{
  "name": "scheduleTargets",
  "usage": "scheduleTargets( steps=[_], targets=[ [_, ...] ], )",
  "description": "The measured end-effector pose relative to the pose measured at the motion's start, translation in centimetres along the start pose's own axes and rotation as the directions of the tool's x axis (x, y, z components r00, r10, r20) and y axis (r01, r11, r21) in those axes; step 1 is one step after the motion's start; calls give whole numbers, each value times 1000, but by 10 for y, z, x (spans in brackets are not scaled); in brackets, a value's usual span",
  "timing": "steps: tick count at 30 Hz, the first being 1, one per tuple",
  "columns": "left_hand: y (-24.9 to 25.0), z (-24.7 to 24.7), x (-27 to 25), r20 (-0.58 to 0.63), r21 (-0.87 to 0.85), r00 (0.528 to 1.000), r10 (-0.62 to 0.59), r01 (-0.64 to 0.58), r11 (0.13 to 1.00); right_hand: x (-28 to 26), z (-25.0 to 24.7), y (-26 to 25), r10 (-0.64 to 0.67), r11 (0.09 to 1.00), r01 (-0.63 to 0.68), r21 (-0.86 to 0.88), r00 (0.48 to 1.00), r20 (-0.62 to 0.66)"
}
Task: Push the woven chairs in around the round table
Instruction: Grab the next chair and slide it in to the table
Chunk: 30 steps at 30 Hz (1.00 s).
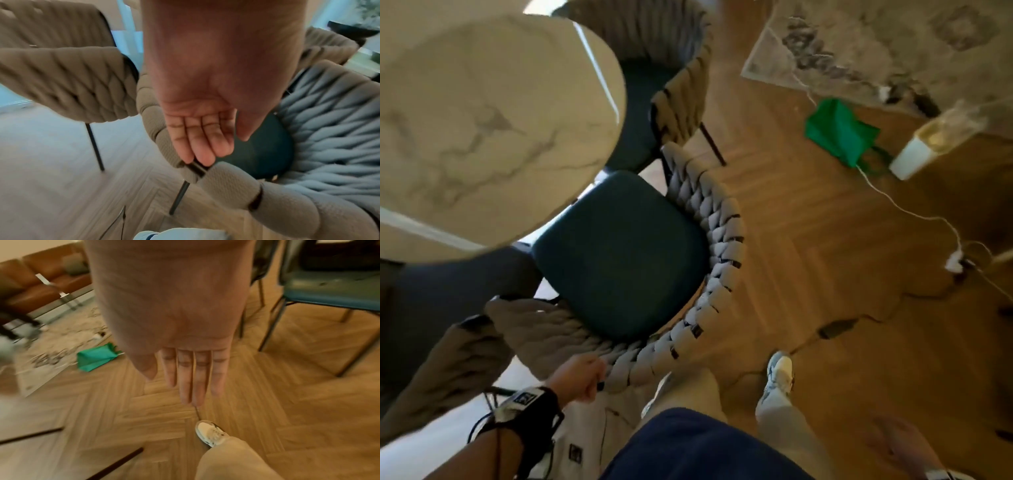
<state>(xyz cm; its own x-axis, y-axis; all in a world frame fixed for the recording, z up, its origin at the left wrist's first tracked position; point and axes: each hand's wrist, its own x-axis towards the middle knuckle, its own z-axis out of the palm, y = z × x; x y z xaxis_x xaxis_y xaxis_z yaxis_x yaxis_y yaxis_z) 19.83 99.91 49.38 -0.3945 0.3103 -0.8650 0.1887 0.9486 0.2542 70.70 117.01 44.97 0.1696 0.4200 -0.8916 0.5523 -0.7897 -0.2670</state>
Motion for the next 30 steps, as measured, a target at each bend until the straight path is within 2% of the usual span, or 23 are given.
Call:
scheduleTargets(
  steps=[1,2,4,5,7,9,11,13,16,19,21,22,24,26,27,28,30],
  targets=[
    [3,13,-11,-68,-80,997,-37,32,996,10,-10,-21,-16,1000,16,1,1000,22],
    [4,24,-17,-111,-142,992,-66,50,989,12,-18,-37,-58,995,60,-85,998,18],
    [7,46,-33,-133,-247,982,-136,99,964,9,-25,-77,-40,982,52,-181,997,72],
    [9,58,-42,-137,-312,973,-185,135,940,6,-27,-100,-63,958,90,-272,992,106],
    [10,80,-51,-159,-414,953,-256,171,894,13,-21,-143,-146,918,190,-348,978,149],
    [9,95,-51,-186,-531,924,-335,192,825,16,-3,-188,-199,867,289,-405,948,249],
    [10,102,-48,-204,-667,883,-422,190,720,16,20,-233,-230,837,351,-420,922,312],
    [11,103,-38,-252,-774,829,-500,138,619,18,46,-275,-281,815,420,-400,889,362],
    [18,93,-19,-247,-928,757,-605,-7,371,22,84,-329,-365,819,486,-305,851,377],
    [12,85,4,-189,-973,670,-718,-27,231,32,118,-361,-366,853,460,-245,863,347],
    [2,87,19,-145,-980,629,-763,12,197,38,137,-377,-356,862,444,-245,874,331],
    [-6,90,30,-135,-981,593,-794,33,191,41,144,-381,-352,853,443,-277,879,320],
    [9,90,28,-126,-985,526,-841,31,167,55,152,-386,-373,808,461,-367,882,288],
    [21,87,23,-118,-985,484,-867,53,164,98,156,-380,-445,758,498,-421,867,225],
    [35,96,27,-109,-988,448,-887,50,146,114,156,-390,-452,722,514,-462,857,247],
    [38,92,25,-130,-985,438,-890,44,166,112,156,-384,-453,724,518,-455,855,252],
    [50,90,20,-168,-976,430,-887,55,212,71,154,-386,-437,739,514,-435,858,270]
  ],
)
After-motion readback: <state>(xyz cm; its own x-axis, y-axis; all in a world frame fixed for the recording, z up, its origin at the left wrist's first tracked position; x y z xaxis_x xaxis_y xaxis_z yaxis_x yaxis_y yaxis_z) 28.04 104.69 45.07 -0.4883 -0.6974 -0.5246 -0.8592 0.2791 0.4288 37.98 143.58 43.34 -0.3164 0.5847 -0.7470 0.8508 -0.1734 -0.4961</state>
